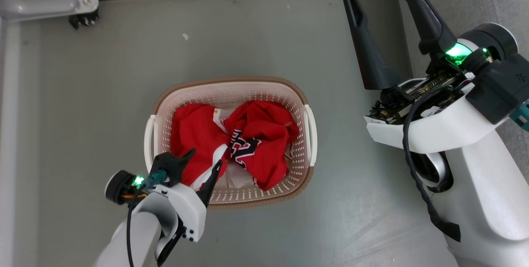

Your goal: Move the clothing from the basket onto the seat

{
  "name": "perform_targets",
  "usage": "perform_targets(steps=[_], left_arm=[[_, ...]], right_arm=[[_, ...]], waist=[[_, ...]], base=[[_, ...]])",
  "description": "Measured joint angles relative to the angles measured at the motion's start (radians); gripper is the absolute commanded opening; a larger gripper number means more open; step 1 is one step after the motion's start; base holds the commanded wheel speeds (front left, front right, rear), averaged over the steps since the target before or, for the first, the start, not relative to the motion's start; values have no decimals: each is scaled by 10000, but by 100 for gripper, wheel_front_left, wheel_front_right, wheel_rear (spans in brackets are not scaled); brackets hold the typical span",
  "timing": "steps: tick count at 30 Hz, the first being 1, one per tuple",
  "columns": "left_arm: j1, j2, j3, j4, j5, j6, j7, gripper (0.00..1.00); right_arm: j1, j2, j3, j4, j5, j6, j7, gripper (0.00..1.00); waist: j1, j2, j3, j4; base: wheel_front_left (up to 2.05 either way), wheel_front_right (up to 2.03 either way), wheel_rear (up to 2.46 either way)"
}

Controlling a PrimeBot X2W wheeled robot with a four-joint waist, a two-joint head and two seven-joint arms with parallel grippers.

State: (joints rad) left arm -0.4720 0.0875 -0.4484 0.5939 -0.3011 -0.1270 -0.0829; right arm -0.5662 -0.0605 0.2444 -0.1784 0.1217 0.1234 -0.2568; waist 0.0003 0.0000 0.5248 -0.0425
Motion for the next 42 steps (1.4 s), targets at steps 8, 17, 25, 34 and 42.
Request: perform_targets(steps=[8,17,25,34,42], left_arm=[[-639,-121,-238,362,265,0,217,100],[-1189,-155,-362,637,449,0,391,100],[-1798,81,-384,1074,903,295,742,100],[-2338,199,-370,1475,1177,637,1097,100],[-2782,330,-198,1496,1277,949,1175,0]], right_arm=[[-506,-25,564,-401,2,0,0,100],[-1025,-31,746,-662,13,0,-2,100],[-1259,-35,836,-723,27,0,-12,100],[-1688,-36,920,-761,38,0,-12,100],[-2132,-38,938,-844,111,0,-13,100]], waist=[[0,0,797,-171],[0,0,1539,-330],[0,0,2200,-493],[0,0,2853,-669],[0,0,3332,-804]], base=[[0,0,0],[0,0,0],[0,0,0],[0,0,0],[0,0,0]])
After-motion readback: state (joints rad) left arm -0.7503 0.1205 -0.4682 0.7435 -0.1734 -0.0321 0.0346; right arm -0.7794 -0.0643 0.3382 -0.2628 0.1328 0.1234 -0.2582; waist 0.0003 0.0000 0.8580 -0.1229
